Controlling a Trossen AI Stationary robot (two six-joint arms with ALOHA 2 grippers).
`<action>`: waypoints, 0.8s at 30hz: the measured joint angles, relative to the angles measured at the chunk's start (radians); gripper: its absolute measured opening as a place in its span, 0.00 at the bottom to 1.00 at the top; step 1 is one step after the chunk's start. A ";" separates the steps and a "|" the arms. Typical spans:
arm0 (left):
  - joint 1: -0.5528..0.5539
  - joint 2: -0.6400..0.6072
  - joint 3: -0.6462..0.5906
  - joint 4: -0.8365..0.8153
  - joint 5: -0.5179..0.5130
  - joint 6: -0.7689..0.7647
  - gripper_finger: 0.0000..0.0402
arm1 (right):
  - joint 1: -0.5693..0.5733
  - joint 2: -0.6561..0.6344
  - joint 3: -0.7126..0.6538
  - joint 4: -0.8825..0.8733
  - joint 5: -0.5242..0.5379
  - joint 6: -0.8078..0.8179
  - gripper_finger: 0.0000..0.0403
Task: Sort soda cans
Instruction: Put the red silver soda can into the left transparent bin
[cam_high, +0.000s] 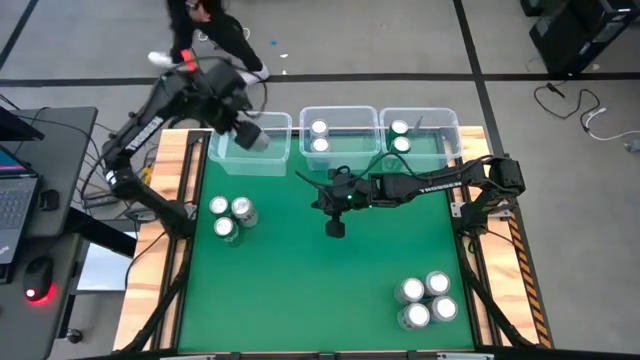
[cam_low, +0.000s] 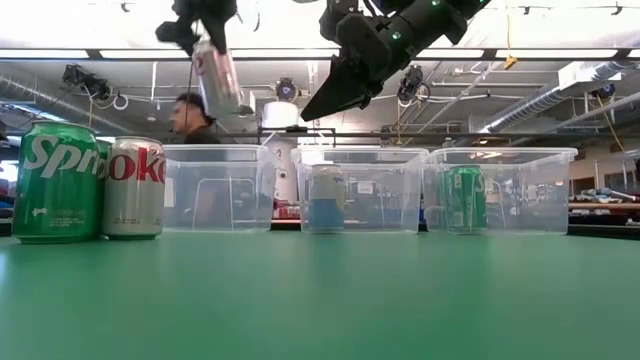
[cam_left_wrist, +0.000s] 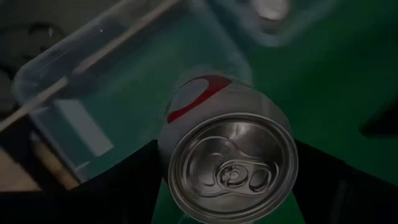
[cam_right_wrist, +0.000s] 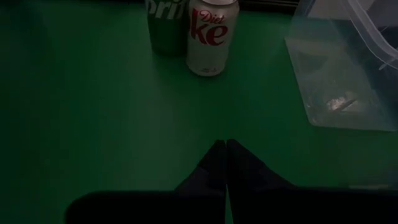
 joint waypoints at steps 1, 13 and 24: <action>0.041 0.004 -0.007 0.001 0.016 0.017 0.72 | 0.000 0.000 0.000 0.000 0.000 0.000 0.00; 0.299 0.193 -0.068 0.002 0.044 0.086 0.72 | 0.000 0.000 0.000 0.001 0.000 -0.007 0.00; 0.370 0.355 -0.068 0.018 -0.038 0.086 0.72 | 0.000 0.000 0.000 0.017 -0.036 -0.041 0.00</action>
